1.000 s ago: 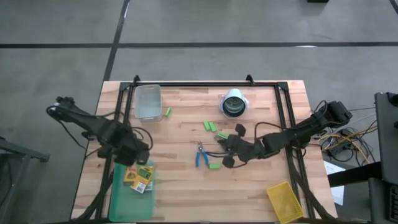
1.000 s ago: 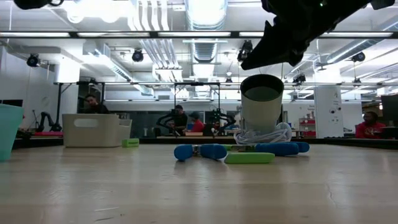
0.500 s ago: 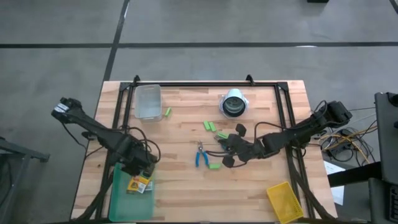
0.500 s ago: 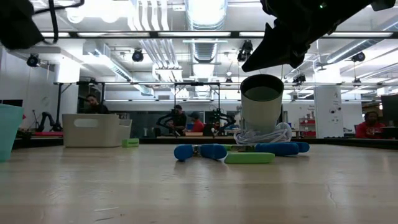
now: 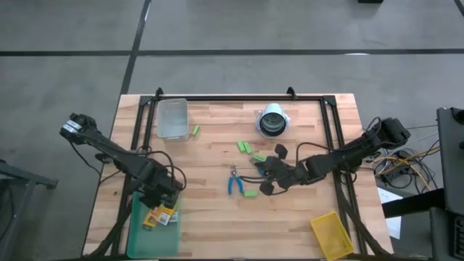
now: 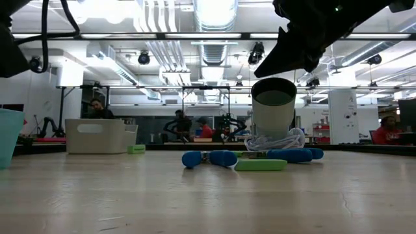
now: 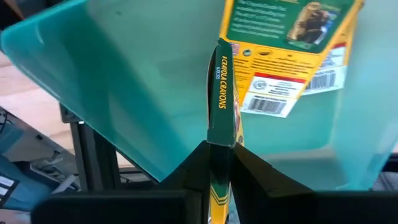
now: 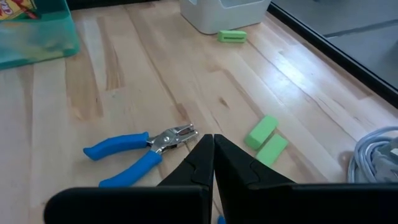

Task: Pick & Place School Supplies
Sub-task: Put the yellow crayon box into the green bin, then put the blue puncher hole into the gray bin

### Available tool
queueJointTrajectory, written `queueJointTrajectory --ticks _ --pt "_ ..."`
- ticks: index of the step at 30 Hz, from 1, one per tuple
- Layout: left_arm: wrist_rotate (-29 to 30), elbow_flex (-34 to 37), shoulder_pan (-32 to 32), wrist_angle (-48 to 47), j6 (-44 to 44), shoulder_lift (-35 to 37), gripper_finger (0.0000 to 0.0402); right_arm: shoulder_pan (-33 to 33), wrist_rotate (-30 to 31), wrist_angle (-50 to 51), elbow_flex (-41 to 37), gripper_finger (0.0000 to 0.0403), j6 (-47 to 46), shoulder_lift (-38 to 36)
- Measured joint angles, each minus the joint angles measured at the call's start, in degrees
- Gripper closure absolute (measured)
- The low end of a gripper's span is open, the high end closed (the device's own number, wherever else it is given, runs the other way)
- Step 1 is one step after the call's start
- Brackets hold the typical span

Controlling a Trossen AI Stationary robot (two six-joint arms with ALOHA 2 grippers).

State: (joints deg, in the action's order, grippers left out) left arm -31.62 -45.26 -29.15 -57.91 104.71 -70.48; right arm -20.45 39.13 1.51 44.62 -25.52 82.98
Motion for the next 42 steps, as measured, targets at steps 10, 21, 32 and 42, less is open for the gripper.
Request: queueJointTrajectory --ticks 10,21,32,42 --pt "-1.1 -0.5 0.0 2.3 0.3 0.0 0.0322 0.8 0.0 -0.2 -0.1 0.0394 0.0 2.3" --pt "-1.9 -0.5 0.0 3.3 0.5 0.0 0.0265 0.7 -0.1 -0.3 -0.1 0.0394 -0.9 2.4" --pt "6.2 -0.4 0.0 4.3 1.1 0.0 0.0262 0.7 -0.9 -0.4 -0.1 0.0394 -0.6 2.4" --pt "15.4 -0.7 0.2 21.0 -4.0 0.4 0.0262 0.7 -5.1 -0.3 -0.1 0.0394 0.0 2.4"
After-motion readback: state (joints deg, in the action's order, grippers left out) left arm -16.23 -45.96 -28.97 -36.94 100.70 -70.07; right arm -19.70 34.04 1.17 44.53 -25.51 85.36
